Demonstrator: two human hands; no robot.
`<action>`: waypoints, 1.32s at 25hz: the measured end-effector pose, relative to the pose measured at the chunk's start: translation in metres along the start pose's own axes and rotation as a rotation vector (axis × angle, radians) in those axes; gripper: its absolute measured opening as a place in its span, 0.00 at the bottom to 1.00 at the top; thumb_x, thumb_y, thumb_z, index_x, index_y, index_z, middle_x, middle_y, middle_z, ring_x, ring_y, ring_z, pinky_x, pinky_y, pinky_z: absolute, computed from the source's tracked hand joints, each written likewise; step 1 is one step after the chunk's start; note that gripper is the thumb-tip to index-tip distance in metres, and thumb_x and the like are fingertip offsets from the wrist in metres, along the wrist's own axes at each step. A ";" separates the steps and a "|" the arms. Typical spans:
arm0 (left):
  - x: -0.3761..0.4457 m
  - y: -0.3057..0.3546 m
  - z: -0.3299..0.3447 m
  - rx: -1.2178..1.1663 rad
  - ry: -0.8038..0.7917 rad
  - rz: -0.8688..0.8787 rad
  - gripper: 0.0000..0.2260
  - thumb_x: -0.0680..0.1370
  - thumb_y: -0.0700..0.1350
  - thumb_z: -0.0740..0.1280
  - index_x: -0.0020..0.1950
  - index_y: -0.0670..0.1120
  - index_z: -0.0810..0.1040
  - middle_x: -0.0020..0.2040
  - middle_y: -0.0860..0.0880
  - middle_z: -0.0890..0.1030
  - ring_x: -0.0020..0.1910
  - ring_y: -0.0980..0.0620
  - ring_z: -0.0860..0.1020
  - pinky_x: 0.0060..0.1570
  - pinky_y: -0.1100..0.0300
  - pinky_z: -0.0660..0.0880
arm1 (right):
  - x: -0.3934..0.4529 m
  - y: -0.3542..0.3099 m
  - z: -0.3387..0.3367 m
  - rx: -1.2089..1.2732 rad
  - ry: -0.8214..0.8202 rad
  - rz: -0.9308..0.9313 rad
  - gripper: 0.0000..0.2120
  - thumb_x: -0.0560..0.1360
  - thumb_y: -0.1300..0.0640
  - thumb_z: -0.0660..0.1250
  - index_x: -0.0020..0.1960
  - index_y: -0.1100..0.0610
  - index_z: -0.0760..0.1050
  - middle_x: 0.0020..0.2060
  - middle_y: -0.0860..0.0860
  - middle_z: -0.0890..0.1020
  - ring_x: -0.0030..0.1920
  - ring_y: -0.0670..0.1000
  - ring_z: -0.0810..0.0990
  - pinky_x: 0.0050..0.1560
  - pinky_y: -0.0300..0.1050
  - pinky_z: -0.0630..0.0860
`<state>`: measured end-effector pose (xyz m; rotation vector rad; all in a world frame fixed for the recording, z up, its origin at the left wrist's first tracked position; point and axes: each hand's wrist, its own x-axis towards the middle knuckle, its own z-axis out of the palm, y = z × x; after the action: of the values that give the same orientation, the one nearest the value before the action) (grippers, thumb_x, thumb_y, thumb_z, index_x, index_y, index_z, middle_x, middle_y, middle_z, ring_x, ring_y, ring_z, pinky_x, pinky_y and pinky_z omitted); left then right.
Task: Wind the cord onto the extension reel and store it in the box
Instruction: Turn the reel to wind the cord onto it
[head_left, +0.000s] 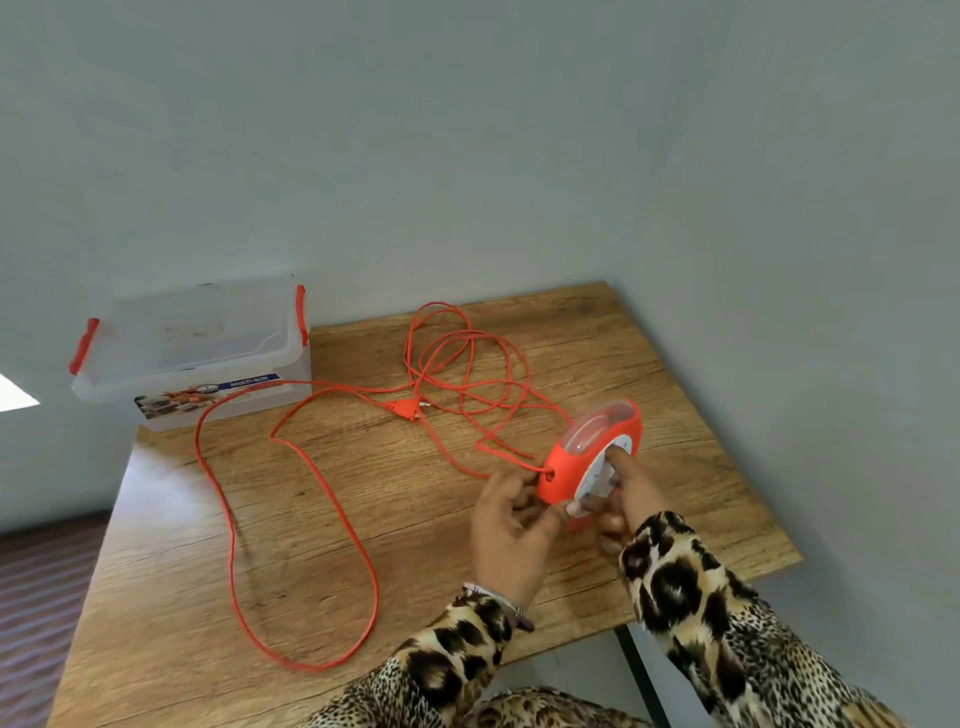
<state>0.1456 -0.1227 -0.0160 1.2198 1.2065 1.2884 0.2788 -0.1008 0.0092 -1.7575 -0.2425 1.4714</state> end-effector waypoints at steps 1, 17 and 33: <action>0.001 -0.001 -0.001 0.057 -0.001 0.052 0.13 0.67 0.39 0.77 0.43 0.55 0.81 0.44 0.51 0.79 0.43 0.56 0.78 0.44 0.62 0.77 | -0.002 0.000 0.000 0.106 -0.060 0.083 0.24 0.74 0.40 0.62 0.54 0.60 0.71 0.28 0.55 0.81 0.15 0.45 0.65 0.19 0.32 0.60; 0.056 -0.007 -0.061 0.040 -0.227 -0.294 0.10 0.78 0.44 0.67 0.53 0.39 0.82 0.47 0.38 0.85 0.47 0.36 0.83 0.51 0.40 0.79 | -0.013 -0.030 -0.017 -2.041 -0.408 -1.565 0.32 0.66 0.51 0.73 0.68 0.41 0.67 0.66 0.57 0.72 0.62 0.56 0.74 0.53 0.50 0.74; 0.050 0.009 -0.056 -0.083 -0.200 -0.309 0.09 0.75 0.39 0.70 0.53 0.38 0.82 0.40 0.46 0.84 0.37 0.51 0.82 0.36 0.61 0.78 | -0.006 -0.003 0.006 -1.801 -0.047 -1.088 0.34 0.67 0.30 0.53 0.69 0.40 0.49 0.44 0.50 0.83 0.43 0.54 0.81 0.43 0.46 0.77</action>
<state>0.0870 -0.0761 -0.0048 1.0290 1.1326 0.9552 0.2733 -0.0994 0.0157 -1.9319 -2.6141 0.1594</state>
